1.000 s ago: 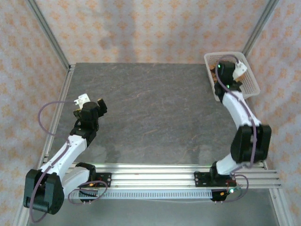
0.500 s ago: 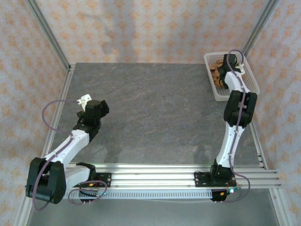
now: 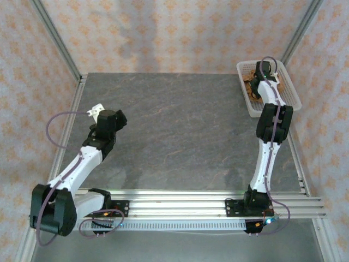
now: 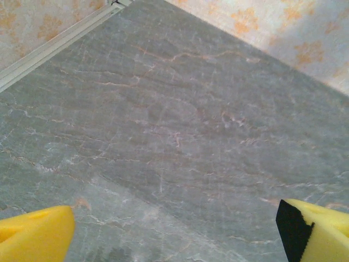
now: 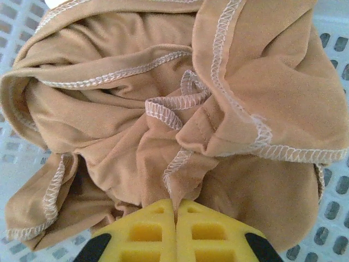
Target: Fold the inside-out t-shirt
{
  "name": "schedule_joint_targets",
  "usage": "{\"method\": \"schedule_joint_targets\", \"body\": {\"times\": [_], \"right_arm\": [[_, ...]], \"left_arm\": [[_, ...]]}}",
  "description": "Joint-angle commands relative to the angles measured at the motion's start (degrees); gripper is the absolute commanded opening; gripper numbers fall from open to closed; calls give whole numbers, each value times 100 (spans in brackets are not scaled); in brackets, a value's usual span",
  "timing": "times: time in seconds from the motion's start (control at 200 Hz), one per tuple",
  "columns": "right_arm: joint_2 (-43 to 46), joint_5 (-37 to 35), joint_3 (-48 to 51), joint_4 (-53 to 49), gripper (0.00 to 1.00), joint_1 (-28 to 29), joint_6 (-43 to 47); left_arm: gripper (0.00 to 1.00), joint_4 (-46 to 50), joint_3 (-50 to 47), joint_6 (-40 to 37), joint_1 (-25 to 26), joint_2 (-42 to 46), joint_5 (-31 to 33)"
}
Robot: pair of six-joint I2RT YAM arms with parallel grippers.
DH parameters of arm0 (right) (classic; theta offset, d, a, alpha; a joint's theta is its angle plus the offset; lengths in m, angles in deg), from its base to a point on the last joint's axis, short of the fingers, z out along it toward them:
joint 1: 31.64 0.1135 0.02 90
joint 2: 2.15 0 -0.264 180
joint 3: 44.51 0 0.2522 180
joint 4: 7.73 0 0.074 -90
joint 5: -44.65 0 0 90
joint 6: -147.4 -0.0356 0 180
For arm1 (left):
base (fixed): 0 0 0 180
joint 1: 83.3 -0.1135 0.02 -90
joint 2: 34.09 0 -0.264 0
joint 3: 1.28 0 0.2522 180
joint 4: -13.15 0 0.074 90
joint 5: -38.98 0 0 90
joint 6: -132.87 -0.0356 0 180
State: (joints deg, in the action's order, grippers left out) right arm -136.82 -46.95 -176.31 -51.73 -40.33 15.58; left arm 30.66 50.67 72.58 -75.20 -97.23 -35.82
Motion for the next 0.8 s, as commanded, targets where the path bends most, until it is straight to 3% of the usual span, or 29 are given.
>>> {"method": "schedule_joint_targets", "body": {"times": [0.0, 0.2, 0.325, 0.52, 0.661, 0.796], "right_arm": [[941, 55, 154, -61, 0, -9, 108], [2296, 247, 876, 310, 0, 30, 166], [3020, 543, 1307, 709, 0, 99, 80], [3834, 795, 1449, 1113, 0, 368, 69], [4351, 804, 1468, 1505, 0, 700, 166], [4863, 601, 1300, 1778, 0, 983, 464]], "left_arm": [[96, 567, 137, 364, -41, 273, -87], [93, 1576, 563, 167, -37, 613, -510], [91, 1598, 607, 122, -49, 945, -1159], [92, 1831, 683, 122, -43, 1486, -1530], [93, 1823, 655, -42, -44, 1769, -2075], [93, 1850, 662, -86, -44, 1957, -2223]]}}
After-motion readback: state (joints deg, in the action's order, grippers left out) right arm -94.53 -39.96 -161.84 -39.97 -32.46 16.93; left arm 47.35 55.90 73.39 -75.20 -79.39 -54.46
